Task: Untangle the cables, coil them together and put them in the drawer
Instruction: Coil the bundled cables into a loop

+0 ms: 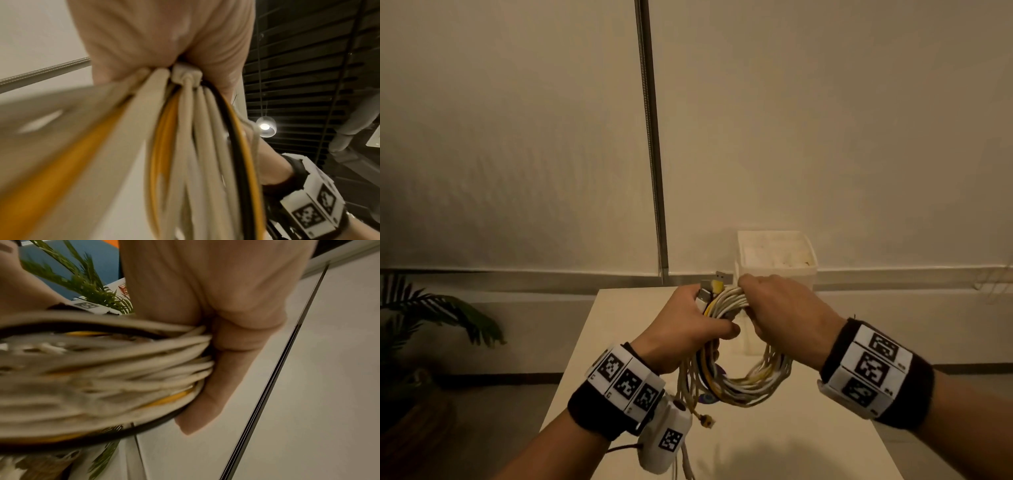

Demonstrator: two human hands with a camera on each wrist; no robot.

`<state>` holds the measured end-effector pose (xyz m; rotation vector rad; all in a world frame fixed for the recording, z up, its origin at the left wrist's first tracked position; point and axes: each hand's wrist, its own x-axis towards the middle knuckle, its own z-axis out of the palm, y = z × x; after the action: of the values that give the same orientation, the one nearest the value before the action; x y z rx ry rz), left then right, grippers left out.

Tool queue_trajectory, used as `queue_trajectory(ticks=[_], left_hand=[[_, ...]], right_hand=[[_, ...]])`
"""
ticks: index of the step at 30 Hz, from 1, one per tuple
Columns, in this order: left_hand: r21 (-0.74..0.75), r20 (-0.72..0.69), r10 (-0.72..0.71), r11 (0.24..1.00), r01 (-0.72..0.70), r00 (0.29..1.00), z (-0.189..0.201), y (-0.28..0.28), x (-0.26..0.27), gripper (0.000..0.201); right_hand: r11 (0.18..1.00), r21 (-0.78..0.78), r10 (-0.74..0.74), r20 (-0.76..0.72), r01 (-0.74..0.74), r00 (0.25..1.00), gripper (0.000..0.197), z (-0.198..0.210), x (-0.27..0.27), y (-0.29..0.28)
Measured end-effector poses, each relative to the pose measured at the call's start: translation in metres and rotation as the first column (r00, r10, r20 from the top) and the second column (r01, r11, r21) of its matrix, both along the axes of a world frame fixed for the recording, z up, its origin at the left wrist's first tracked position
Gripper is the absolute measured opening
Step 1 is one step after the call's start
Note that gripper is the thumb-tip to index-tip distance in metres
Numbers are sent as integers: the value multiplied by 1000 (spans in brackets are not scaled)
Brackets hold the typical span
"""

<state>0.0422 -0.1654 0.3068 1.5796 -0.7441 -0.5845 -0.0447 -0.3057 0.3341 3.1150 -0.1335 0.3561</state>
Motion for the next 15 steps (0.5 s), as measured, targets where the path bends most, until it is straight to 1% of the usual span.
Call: queue_trajectory(ticks=[2,3,4,5,6,7,8,10,12,13,14,15], left_hand=[[32,-7,-11,999,11,1000,-2,0,-4,29],[46,0,-18,999,18,1000,-2,-1,-5,28],[56,16,-28,998,27,999,-2,-2,-6,26],[69,39,-40,997,37,998,-1,-4,-7,22],[79,63,-45,996,40,997,0,-7,-7,20],[94,86,-46,995,38,995,1,-9,-7,21],[112,106,-55,993,43,993,2,-12,-7,23],[147,140,-84,987,63,987,4,-13,-6,27],[170,145,-140,979,115,979,8,-11,-7,32],[180,158,-165,974,136,973,9,-10,-6,36],[176,187,-181,973,148,966,9,-10,-4,37],[189,235,-193,970,150,953,11,-10,-3,35]], right_hand=[[999,35,43,-38,-42,998,11,-2,0,-8],[995,74,77,-51,-73,996,19,1,0,-11],[986,126,117,-67,-107,991,33,5,-1,-13],[973,184,157,-87,-139,984,52,10,-2,-13],[966,203,187,-105,-163,977,71,14,-4,-11],[969,158,207,-115,-188,972,85,16,-5,-6],[973,71,226,-121,-219,967,93,17,-6,0],[961,-65,258,-131,-268,957,96,17,-6,8],[951,-123,269,-130,-285,954,104,17,-6,10],[946,-136,281,-102,-293,954,109,17,-7,10],[939,-162,294,-75,-302,953,112,16,-7,9],[926,-197,317,-52,-321,947,109,14,-7,9]])
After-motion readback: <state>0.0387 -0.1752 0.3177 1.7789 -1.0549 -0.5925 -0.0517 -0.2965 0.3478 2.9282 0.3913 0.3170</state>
